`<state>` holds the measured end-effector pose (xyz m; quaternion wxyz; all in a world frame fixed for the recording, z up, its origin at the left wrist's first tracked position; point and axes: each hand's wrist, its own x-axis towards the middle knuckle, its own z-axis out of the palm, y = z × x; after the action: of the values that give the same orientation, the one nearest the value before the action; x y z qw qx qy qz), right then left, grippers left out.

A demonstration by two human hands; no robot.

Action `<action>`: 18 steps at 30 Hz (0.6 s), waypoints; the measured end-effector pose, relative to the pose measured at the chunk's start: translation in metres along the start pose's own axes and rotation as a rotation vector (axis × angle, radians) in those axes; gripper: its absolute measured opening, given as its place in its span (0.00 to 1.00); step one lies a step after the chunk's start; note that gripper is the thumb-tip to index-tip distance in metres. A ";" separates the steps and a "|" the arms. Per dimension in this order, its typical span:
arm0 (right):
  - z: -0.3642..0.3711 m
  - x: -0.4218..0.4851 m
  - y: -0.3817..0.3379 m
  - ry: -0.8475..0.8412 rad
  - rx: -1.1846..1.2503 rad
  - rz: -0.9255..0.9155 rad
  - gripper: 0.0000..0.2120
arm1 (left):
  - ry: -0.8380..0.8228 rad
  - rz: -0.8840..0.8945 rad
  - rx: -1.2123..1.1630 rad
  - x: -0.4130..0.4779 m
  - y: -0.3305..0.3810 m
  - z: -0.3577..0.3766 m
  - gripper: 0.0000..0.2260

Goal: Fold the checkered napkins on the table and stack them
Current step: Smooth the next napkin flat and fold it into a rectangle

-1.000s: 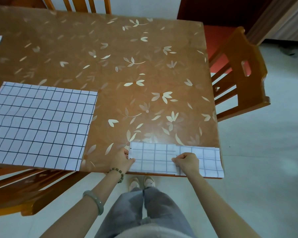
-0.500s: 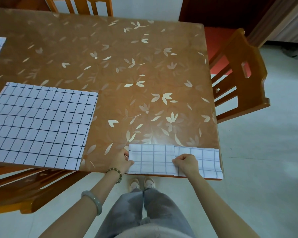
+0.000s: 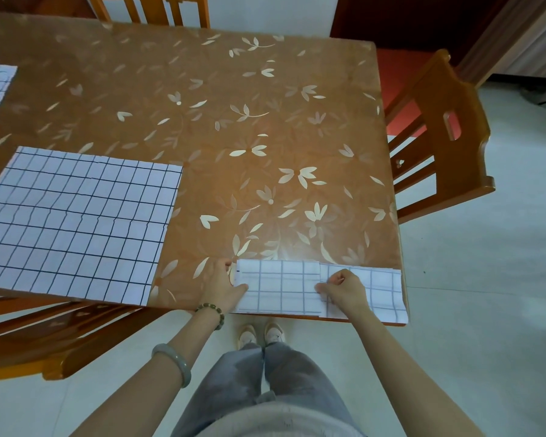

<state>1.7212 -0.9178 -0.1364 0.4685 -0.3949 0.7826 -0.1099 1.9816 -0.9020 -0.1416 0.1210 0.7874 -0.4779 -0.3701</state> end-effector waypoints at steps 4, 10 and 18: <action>-0.024 -0.011 -0.022 -0.037 0.129 -0.153 0.20 | 0.017 0.091 -0.215 0.005 0.018 -0.022 0.27; -0.067 -0.047 -0.099 0.026 0.293 -0.483 0.35 | 0.142 0.230 -0.484 0.014 0.070 -0.080 0.33; -0.118 -0.096 -0.191 0.057 0.476 -0.863 0.47 | 0.167 0.640 -0.651 -0.010 0.155 -0.168 0.44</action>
<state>1.7465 -0.9989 0.0930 0.4360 -0.5619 0.5130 -0.4806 1.9937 -1.0006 0.0640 0.5080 0.5485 -0.5444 -0.3804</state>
